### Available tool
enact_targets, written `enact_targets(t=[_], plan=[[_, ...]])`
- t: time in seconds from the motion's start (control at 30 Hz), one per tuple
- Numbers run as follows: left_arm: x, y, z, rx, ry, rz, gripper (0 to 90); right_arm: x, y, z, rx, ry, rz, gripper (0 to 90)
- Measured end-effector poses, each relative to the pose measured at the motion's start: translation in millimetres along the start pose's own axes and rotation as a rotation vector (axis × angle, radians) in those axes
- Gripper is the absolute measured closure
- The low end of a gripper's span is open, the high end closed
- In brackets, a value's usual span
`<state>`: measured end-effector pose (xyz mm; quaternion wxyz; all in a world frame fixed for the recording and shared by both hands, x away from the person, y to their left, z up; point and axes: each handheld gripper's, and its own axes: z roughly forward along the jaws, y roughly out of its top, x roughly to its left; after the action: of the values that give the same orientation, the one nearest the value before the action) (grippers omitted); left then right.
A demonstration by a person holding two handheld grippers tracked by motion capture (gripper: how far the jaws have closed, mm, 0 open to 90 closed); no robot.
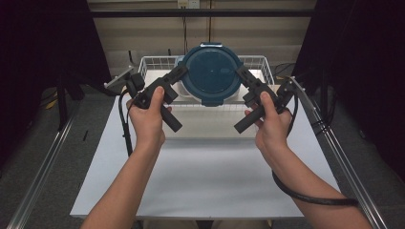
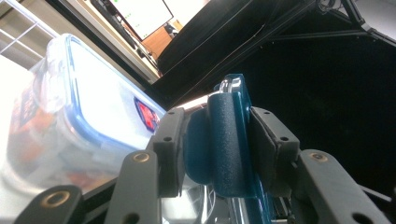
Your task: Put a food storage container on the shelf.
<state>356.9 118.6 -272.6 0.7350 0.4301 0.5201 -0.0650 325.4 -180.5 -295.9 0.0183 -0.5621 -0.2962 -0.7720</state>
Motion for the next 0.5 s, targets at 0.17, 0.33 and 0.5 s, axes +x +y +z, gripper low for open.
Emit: enact_targets(t=[0.17, 0.33, 0.5], plan=[[4.1, 7.5, 12.6, -0.002, 0.003, -0.017, 58.1, -1.3, 9.7, 14.1, -0.006, -0.022, -0.009, 58.3], [7.4, 15.6, 22.8, -0.005, 0.001, -0.023, 58.1, -1.5, 15.4, 26.3, -0.020, -0.031, -0.017, 58.3], [8.6, 20.9, 32.8, -0.026, 0.006, -0.040, 58.1, -0.8, 20.4, 37.1, -0.040, -0.038, -0.016, 58.2]])
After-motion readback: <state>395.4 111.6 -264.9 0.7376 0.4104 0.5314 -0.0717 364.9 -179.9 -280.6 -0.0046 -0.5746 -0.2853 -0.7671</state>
